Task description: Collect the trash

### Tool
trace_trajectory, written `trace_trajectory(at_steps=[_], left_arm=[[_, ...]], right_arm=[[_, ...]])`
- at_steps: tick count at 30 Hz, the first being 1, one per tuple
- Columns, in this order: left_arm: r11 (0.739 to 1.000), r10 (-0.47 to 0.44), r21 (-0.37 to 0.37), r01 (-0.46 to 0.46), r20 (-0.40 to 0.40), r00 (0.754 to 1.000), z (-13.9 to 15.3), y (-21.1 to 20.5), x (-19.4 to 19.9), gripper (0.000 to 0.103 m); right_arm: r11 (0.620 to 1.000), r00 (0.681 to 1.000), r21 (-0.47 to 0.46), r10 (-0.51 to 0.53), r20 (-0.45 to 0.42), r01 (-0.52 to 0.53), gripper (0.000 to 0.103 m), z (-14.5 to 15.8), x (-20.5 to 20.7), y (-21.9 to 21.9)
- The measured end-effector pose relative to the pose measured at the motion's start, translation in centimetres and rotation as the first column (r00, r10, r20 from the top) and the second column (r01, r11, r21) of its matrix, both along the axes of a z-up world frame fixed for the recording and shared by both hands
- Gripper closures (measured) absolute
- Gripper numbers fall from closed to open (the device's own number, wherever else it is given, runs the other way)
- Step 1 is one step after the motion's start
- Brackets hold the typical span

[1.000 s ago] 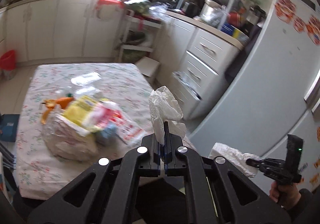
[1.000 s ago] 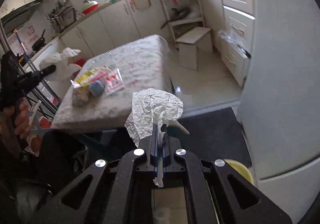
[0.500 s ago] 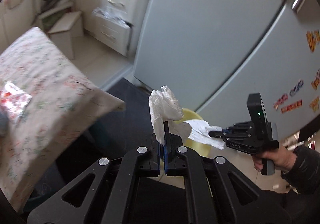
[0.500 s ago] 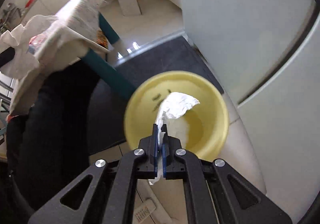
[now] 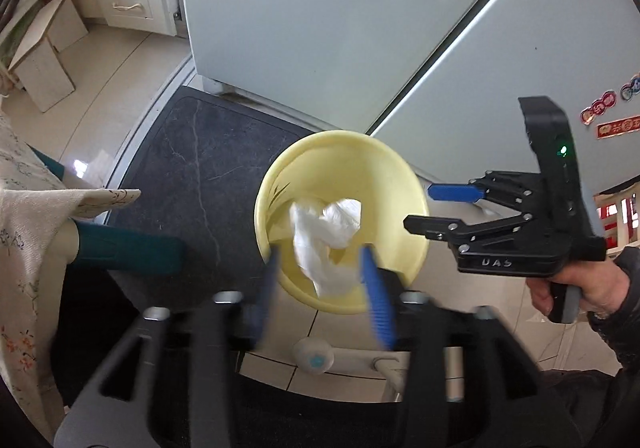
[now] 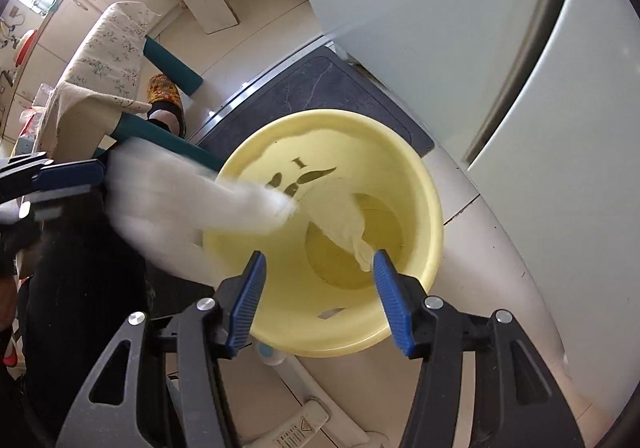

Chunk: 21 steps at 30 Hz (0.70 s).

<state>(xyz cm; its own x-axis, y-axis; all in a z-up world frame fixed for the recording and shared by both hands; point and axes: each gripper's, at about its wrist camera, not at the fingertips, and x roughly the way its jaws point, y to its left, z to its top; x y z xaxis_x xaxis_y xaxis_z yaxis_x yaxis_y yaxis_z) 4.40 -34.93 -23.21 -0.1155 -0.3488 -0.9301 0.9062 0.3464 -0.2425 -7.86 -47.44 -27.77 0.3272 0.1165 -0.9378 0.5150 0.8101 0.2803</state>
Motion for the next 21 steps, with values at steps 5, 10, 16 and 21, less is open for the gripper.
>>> trace_trajectory(at_steps=[5,10,16,21], left_arm=[[0.999,0.018,-0.029,-0.016,0.080,0.997,2.4,0.4,0.5,0.053],[0.969,0.215,-0.172,-0.179,0.221,0.951,7.4,5.9,2.6,0.039],[0.775,0.625,-0.345,-0.530,0.287,0.726,12.2,21.3,7.0,0.031],[0.518,0.853,-0.339,-0.785,0.269,0.447,12.4,34.7,11.9,0.029]], right_arm=[[0.999,0.998,-0.008,-0.032,0.048,0.032,0.045,1.7,0.1,-0.1],[0.998,0.986,-0.062,0.014,0.166,-0.003,0.043,5.3,1.9,1.7],[0.990,0.955,-0.088,0.128,0.266,-0.108,0.039,8.4,5.6,5.8],[0.974,0.925,-0.091,0.226,0.305,-0.208,0.038,10.5,7.9,9.7]])
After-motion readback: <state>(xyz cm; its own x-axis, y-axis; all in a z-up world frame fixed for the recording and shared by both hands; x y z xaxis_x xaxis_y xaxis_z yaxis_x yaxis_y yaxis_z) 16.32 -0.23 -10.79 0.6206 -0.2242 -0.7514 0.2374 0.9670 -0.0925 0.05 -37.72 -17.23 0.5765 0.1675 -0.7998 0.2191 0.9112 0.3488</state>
